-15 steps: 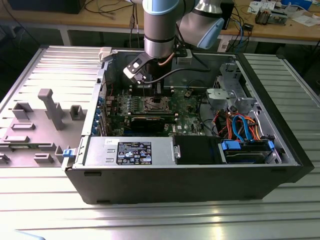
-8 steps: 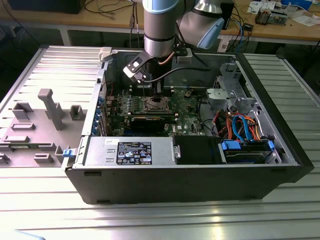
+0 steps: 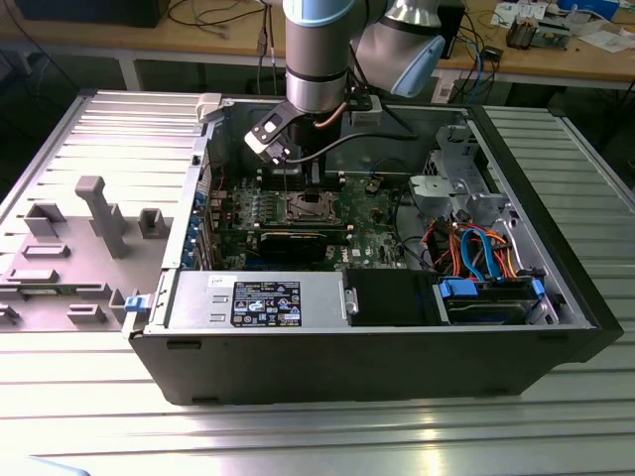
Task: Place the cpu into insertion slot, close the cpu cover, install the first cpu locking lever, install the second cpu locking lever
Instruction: 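Install the first cpu locking lever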
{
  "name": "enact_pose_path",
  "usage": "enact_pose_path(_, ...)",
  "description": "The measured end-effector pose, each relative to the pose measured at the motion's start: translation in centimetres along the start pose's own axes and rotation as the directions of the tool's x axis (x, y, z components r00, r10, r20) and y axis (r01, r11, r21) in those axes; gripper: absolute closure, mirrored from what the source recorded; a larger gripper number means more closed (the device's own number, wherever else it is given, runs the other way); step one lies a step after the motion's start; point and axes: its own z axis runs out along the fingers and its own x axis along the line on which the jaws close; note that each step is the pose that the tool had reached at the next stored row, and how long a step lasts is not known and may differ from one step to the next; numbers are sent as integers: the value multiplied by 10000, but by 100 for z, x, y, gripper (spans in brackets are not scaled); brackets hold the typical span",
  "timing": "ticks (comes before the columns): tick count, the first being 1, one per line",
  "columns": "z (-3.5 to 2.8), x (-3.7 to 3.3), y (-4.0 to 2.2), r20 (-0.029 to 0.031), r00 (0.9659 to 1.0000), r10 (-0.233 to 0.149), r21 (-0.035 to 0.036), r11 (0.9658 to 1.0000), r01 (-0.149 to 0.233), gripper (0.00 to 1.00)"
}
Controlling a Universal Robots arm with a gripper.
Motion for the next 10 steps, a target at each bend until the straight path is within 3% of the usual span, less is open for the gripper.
enact_pose_path(6,-15,0,0,1,10000,0,1,10000,0,89)
enact_pose_path(10,-60,0,2,0,10000,0,0,10000,0,89)
